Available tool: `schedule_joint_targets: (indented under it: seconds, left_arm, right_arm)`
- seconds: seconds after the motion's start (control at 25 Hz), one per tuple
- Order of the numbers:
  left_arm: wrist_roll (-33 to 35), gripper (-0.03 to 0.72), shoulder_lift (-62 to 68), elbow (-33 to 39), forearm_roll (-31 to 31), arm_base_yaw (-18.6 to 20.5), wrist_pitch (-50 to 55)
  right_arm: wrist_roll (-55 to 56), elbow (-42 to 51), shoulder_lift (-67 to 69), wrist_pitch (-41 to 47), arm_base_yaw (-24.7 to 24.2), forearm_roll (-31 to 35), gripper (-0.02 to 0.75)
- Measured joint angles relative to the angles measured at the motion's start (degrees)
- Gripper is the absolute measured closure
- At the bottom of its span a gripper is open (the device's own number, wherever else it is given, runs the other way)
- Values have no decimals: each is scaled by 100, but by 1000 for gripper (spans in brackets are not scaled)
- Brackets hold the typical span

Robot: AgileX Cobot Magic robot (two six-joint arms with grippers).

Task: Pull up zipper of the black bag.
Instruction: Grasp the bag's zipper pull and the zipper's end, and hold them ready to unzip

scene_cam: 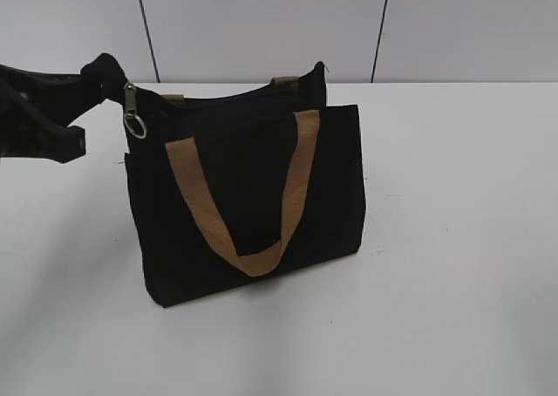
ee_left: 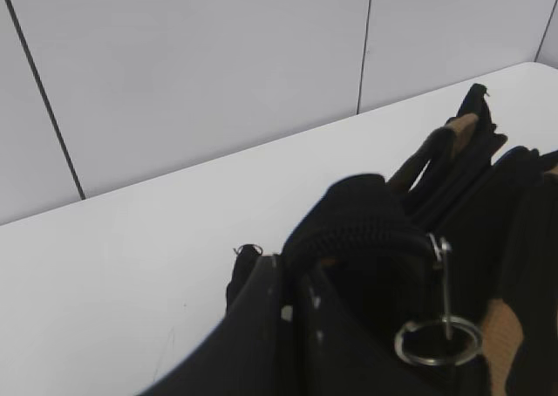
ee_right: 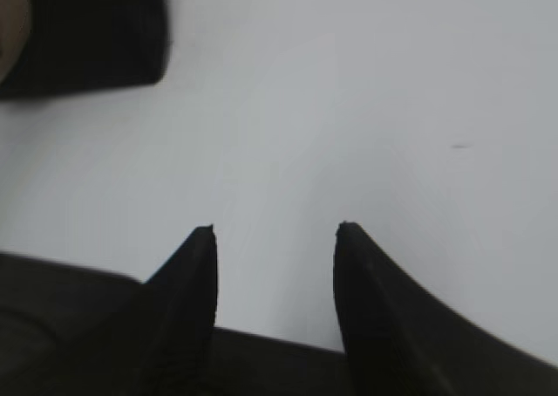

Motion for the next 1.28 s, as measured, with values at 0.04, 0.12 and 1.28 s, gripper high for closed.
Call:
schedule_joint_targets:
  seconds: [0.04,0.12,1.28]
  left_arm:
    - [0,693,0,0,0,0,0]
    - [0,694,0,0,0,0,0]
    - [0,694,0,0,0,0,0]
  right_arm:
    - [-384,0,256,0,0,239,389]
    - [-1021,-42,713,-20,31,812,389]
    - [-6724,-2557,7306,-2501,3118,5107,389]
